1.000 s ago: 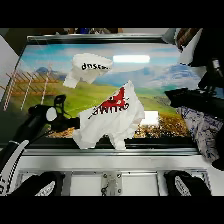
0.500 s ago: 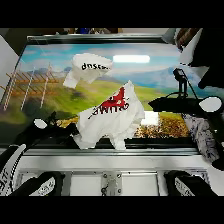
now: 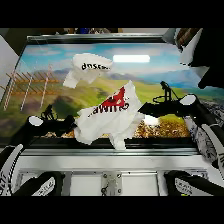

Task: Fold the clothes and pants, and hang the long-sleeved shirts on hangers.

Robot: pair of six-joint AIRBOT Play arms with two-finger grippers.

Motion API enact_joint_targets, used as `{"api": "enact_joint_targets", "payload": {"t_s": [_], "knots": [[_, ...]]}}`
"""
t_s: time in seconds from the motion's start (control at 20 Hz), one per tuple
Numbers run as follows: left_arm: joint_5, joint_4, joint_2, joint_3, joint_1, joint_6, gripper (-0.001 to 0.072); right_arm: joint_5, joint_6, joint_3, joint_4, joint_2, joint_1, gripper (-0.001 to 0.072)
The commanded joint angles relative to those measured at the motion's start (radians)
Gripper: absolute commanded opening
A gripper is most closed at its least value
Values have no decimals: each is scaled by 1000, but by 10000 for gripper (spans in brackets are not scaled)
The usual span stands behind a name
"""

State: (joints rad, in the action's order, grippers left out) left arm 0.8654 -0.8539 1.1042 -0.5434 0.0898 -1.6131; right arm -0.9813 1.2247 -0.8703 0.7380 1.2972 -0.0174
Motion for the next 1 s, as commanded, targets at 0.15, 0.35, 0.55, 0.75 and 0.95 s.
{"api": "enact_joint_targets", "payload": {"t_s": [0.15,0.35,0.55,0.75,0.95], "knots": [[-4,8,-56,-47,1,10,20,45,26,0,-96,136,-129,514],[-2,8,-56,-47,1,9,20,146,24,0,-96,145,-193,382],[35,11,-60,-108,2,8,19,143,-52,-38,-76,113,-183,28],[121,20,-193,-485,-8,-18,19,-29,-51,-364,91,-87,-94,28],[49,7,-347,-914,-95,-26,19,-85,-3,-726,100,-298,-33,27]]}}
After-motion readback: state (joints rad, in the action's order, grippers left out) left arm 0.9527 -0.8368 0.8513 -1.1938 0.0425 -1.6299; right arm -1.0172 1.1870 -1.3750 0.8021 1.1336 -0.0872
